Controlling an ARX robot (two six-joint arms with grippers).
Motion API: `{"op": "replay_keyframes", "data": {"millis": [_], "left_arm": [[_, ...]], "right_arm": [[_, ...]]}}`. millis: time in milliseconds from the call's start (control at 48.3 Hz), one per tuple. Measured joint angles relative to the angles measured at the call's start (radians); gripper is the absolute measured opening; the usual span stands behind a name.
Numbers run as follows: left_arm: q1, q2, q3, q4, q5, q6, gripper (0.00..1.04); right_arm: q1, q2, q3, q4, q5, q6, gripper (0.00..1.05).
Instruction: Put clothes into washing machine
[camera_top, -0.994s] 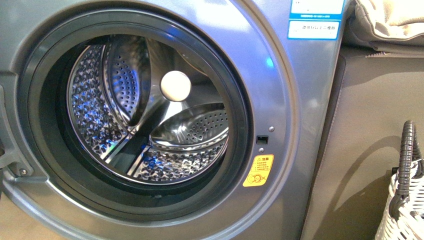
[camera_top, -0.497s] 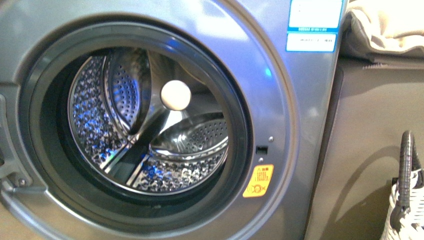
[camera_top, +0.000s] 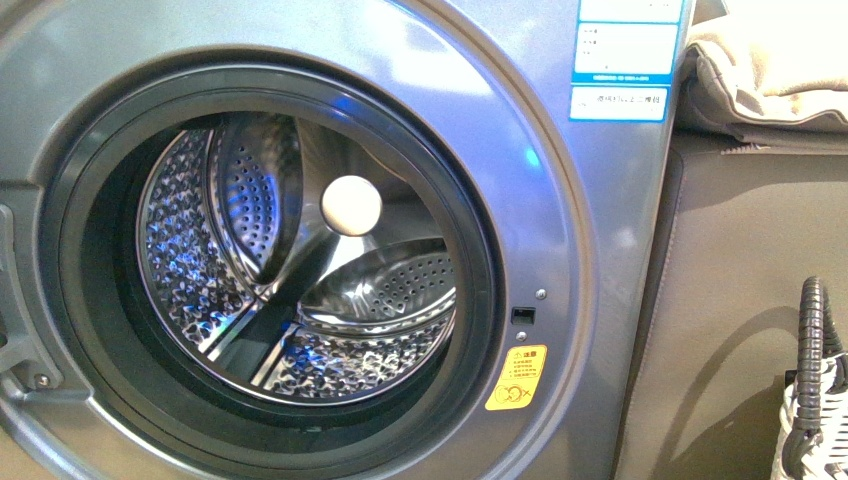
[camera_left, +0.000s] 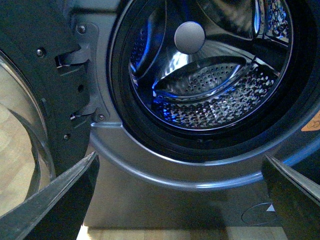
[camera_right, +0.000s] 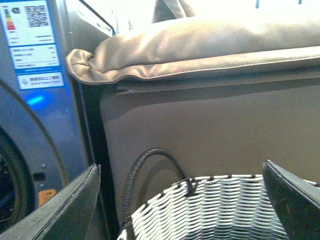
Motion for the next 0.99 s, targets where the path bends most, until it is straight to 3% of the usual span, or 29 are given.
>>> {"op": "replay_keyframes", "data": {"millis": [124, 393, 994], "left_arm": [[0.000, 0.000, 0.000, 0.000, 0.000, 0.000, 0.98], [0.000, 0.000, 0.000, 0.000, 0.000, 0.000, 0.98], [0.000, 0.000, 0.000, 0.000, 0.000, 0.000, 0.98]], "right_arm": [[-0.110, 0.311, -0.001, 0.302, -0.073, 0.022, 0.97], [-0.212, 0.979, 0.002, 0.793, -0.129, 0.036, 0.97], [-0.213, 1.146, 0.010, 0.841, -0.126, 0.035, 0.97]]}}
